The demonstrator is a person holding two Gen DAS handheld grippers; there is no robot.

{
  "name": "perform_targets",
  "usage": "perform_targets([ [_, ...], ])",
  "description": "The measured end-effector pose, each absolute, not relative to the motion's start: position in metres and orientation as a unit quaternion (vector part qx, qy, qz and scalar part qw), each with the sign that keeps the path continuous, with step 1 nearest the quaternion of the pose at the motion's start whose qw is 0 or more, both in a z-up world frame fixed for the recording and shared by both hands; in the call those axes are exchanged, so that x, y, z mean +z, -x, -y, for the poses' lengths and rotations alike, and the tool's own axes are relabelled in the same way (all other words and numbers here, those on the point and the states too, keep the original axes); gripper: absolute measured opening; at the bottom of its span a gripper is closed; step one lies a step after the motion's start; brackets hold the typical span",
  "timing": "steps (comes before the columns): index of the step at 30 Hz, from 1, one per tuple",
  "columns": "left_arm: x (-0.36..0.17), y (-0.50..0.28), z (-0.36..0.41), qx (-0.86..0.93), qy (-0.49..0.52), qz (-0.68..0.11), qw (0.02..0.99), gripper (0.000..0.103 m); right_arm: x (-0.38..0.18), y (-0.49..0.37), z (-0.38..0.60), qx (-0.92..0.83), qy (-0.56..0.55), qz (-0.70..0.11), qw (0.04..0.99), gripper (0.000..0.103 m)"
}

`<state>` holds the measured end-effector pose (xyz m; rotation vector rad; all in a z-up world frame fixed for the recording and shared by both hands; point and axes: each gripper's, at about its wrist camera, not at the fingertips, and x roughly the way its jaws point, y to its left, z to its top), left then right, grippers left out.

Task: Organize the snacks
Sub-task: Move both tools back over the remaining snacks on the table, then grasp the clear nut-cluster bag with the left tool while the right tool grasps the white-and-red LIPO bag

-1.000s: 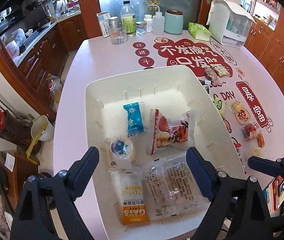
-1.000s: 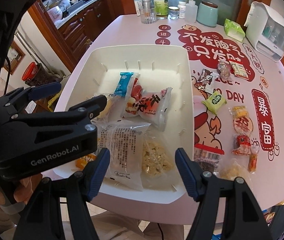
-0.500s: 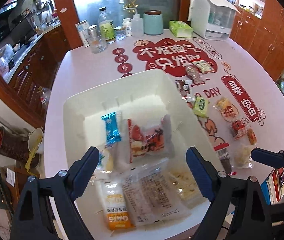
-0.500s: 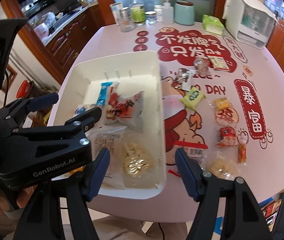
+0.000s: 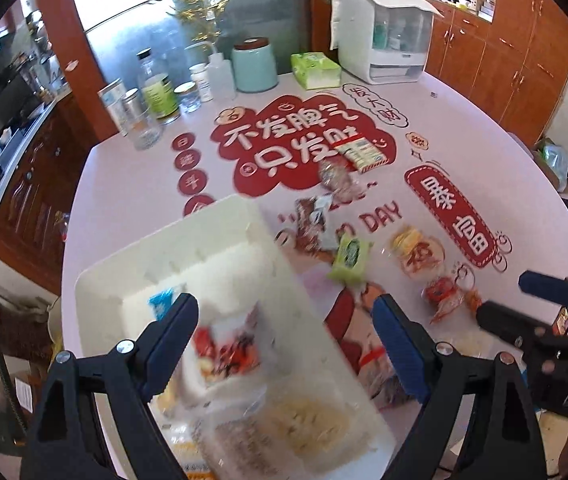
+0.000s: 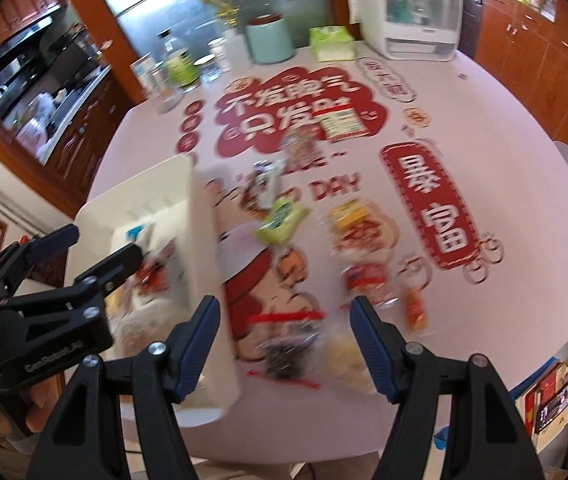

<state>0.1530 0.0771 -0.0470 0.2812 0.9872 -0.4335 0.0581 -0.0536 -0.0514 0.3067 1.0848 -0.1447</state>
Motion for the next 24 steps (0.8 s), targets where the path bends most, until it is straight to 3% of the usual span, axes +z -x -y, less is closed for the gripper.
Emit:
perform_targets([
  [13, -0.081, -0.274, 0.037, -0.156, -0.090, -0.533, 0.827, 0.088, -0.039, -0.172, 0.186, -0.061, -0.102, -0.495, 0.861, 0.068],
  [19, -0.138, -0.322, 0.063, -0.112, -0.063, -0.570, 0.811, 0.087, -0.080, -0.264, 0.225, -0.012, -0.115, -0.535, 0.837, 0.068],
  [24, -0.179, -0.345, 0.079, -0.094, -0.047, -0.594, 0.797, 0.078, -0.128, -0.317, 0.231, -0.006, -0.105, -0.573, 0.813, 0.068],
])
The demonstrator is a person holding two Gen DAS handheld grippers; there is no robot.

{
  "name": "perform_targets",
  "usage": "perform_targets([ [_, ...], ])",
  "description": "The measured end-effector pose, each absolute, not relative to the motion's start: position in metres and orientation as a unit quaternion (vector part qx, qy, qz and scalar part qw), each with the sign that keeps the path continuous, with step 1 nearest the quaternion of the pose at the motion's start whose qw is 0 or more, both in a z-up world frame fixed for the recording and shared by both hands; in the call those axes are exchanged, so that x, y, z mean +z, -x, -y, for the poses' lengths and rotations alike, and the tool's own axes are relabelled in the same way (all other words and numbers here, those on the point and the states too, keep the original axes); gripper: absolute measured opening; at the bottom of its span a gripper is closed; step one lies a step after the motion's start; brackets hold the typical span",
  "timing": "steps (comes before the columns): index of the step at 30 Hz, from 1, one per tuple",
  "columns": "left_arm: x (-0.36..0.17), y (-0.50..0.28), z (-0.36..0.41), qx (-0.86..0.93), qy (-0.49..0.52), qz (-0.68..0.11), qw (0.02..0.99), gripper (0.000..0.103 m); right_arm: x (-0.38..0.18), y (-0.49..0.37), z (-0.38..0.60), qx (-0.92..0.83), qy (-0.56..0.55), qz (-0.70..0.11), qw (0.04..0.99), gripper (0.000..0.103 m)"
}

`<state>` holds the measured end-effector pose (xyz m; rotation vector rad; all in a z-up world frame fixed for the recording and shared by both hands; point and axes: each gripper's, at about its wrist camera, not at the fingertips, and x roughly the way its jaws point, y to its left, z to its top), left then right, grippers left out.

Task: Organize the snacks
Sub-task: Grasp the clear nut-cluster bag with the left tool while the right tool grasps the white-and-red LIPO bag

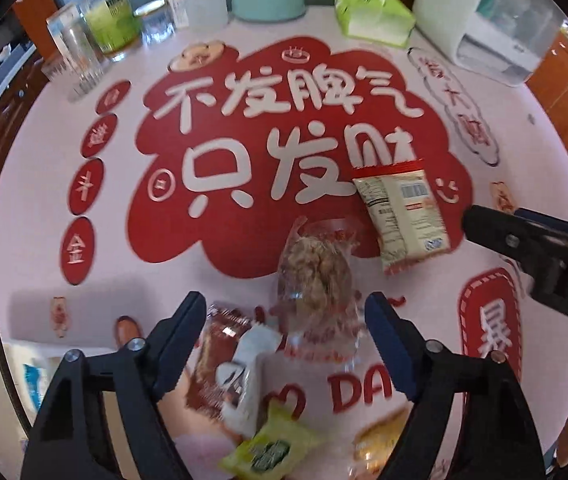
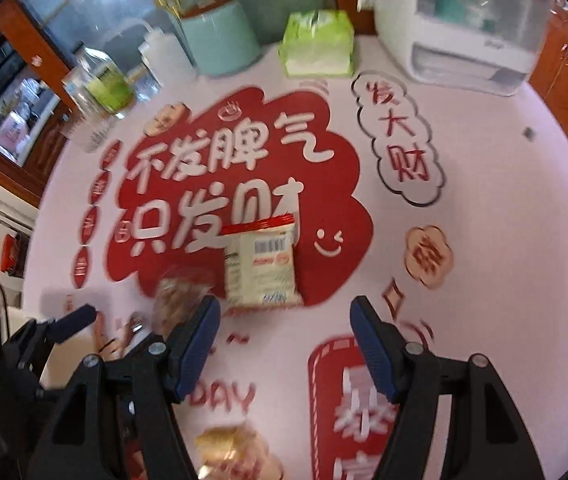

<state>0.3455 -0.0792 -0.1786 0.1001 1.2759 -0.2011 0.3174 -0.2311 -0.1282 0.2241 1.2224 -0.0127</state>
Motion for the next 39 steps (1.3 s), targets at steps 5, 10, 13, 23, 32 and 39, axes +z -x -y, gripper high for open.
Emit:
perform_targets([
  [5, -0.200, -0.352, 0.086, -0.082, -0.054, -0.601, 0.793, 0.074, -0.168, -0.350, 0.229, 0.000, -0.108, -0.604, 0.790, 0.068],
  [10, -0.209, -0.354, 0.089, -0.078, -0.055, -0.599, 0.795, 0.072, -0.187, -0.364, 0.215, -0.002, -0.083, -0.616, 0.783, 0.068],
  [13, -0.212, -0.357, 0.089, -0.077, -0.049, -0.600, 0.794, 0.070, -0.193, -0.368, 0.207, 0.007, -0.083, -0.618, 0.781, 0.069],
  [23, -0.209, -0.359, 0.077, -0.074, -0.016, -0.597, 0.799, 0.041, -0.200, -0.377, 0.178, -0.018, -0.010, -0.625, 0.780, 0.068],
  [32, -0.203, -0.348, 0.078, -0.080, -0.008, -0.594, 0.800, 0.039, -0.193, -0.353, 0.187, -0.021, -0.022, -0.614, 0.788, 0.046],
  [39, -0.161, -0.314, 0.081, -0.110, -0.025, -0.568, 0.815, 0.039, -0.182, -0.298, 0.214, -0.035, -0.077, -0.603, 0.793, 0.046],
])
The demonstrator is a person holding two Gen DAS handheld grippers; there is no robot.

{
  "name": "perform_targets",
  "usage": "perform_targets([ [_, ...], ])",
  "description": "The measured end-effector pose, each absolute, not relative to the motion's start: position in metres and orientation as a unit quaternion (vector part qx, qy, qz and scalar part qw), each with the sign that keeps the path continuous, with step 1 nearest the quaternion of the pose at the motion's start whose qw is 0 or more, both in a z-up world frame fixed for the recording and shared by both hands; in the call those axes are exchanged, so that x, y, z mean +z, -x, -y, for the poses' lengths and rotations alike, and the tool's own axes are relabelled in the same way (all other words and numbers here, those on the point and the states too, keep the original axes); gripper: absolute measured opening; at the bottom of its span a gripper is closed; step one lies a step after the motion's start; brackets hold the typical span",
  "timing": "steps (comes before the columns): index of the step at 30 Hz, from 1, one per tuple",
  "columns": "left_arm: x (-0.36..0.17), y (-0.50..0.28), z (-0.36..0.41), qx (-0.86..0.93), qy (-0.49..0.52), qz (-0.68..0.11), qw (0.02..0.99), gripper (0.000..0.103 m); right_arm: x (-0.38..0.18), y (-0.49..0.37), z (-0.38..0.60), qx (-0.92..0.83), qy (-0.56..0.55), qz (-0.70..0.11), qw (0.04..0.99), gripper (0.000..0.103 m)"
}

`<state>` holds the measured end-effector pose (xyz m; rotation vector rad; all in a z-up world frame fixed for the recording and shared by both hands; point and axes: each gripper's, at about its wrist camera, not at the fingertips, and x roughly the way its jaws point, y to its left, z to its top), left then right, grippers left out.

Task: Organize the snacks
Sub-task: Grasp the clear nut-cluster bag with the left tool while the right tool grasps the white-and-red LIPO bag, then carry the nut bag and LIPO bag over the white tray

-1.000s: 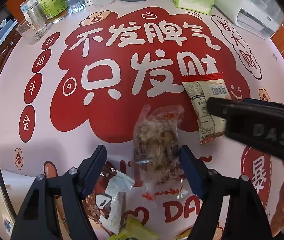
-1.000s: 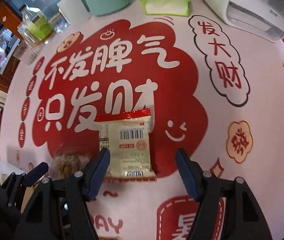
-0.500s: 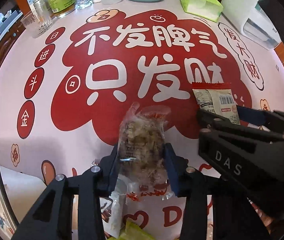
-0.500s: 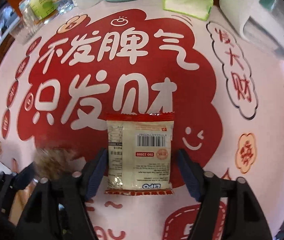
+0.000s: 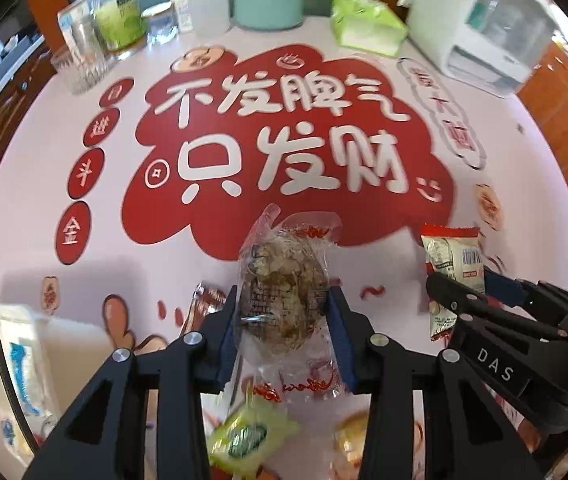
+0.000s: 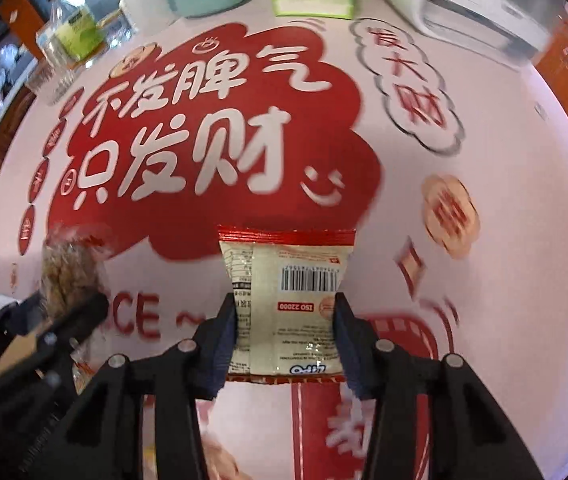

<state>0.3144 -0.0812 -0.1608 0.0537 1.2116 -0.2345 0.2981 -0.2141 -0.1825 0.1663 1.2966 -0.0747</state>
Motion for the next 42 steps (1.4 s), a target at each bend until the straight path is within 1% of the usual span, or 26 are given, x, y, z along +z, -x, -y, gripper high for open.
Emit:
perform_targets([
  [5, -0.124, -0.277, 0.074, -0.137, -0.045, -0.554, 0.820, 0.039, -0.155, -0.253, 0.221, -0.049, -0.107, -0.575, 0.809, 0.046],
  [10, -0.079, -0.229, 0.066, -0.189, -0.073, -0.521, 0.829, 0.039, -0.123, -0.212, 0.210, -0.063, -0.132, -0.543, 0.827, 0.046],
  [15, -0.041, -0.192, 0.043, -0.234, -0.078, -0.496, 0.832, 0.039, -0.088, -0.170, 0.197, -0.073, -0.147, -0.510, 0.844, 0.046],
  [20, -0.015, -0.165, 0.007, -0.253, -0.080, -0.475, 0.839, 0.039, -0.053, -0.139, 0.174, -0.076, -0.149, -0.478, 0.862, 0.046],
  [26, -0.003, -0.145, -0.046, -0.242, -0.082, -0.459, 0.851, 0.039, -0.021, -0.109, 0.137, -0.069, -0.149, -0.451, 0.877, 0.046],
  [33, -0.008, -0.138, -0.112, -0.209, -0.077, -0.464, 0.857, 0.039, 0.008, -0.083, 0.076, -0.039, -0.127, -0.430, 0.893, 0.046],
  [37, -0.016, -0.135, -0.146, -0.186, -0.076, -0.473, 0.858, 0.039, 0.014, -0.072, 0.039, -0.025, -0.110, -0.422, 0.899, 0.046],
  [42, -0.029, -0.133, -0.177, -0.159, -0.088, -0.481, 0.858, 0.039, 0.008, -0.065, -0.003, -0.005, -0.091, -0.427, 0.900, 0.046],
])
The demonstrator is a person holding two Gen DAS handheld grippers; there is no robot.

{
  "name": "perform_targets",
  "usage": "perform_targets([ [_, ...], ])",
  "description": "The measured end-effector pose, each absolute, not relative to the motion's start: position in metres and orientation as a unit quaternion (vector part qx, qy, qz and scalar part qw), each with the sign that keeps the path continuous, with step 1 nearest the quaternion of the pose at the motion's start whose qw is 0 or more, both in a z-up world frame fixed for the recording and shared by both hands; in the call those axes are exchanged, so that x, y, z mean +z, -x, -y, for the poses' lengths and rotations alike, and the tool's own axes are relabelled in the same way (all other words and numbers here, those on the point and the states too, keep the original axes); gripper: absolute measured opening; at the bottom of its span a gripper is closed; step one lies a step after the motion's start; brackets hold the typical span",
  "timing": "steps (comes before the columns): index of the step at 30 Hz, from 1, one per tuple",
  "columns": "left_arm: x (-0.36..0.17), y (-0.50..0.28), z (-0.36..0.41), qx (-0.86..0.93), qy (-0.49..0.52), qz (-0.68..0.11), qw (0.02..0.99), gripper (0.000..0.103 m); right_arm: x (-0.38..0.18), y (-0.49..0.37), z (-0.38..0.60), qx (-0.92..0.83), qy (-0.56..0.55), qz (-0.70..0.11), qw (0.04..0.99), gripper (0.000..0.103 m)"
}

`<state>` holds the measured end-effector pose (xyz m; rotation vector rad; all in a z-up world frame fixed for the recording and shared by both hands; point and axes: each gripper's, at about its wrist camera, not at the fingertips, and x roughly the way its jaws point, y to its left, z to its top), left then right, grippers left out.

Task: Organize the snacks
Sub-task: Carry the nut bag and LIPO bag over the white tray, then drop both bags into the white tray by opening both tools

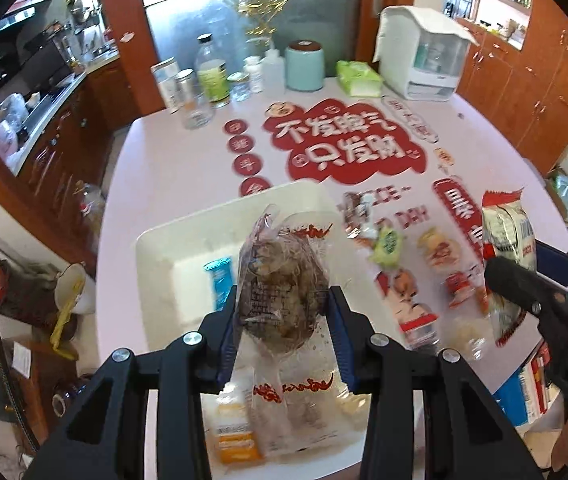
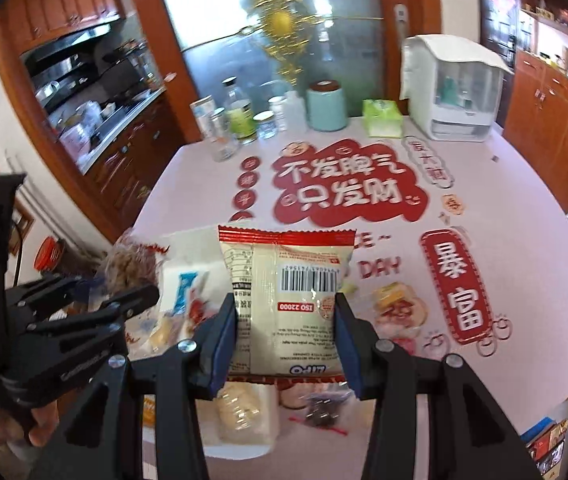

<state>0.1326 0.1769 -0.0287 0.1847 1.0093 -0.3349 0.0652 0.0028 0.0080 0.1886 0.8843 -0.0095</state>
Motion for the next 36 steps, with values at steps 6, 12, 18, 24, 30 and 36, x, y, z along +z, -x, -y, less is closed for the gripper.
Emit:
perform_targets([
  [6, -0.043, -0.129, -0.201, -0.140, -0.099, -0.491, 0.854, 0.039, -0.005, -0.062, -0.048, 0.012, -0.055, -0.439, 0.897, 0.046],
  [12, -0.055, -0.126, -0.213, -0.133, -0.104, -0.503, 0.848, 0.039, -0.014, -0.061, -0.075, 0.032, -0.043, -0.455, 0.889, 0.046],
  [18, -0.062, -0.123, -0.218, -0.129, -0.107, -0.508, 0.845, 0.039, -0.025, -0.060, -0.092, 0.043, -0.037, -0.471, 0.880, 0.046],
  [24, -0.066, -0.121, -0.219, -0.128, -0.109, -0.511, 0.843, 0.040, -0.030, -0.060, -0.099, 0.044, -0.033, -0.483, 0.874, 0.046],
  [30, -0.065, -0.119, -0.217, -0.115, -0.116, -0.505, 0.848, 0.066, -0.036, -0.060, -0.102, 0.045, -0.030, -0.498, 0.865, 0.049],
  [36, -0.060, -0.115, -0.218, -0.103, -0.123, -0.491, 0.856, 0.083, -0.036, -0.056, -0.100, 0.040, -0.032, -0.497, 0.866, 0.059],
])
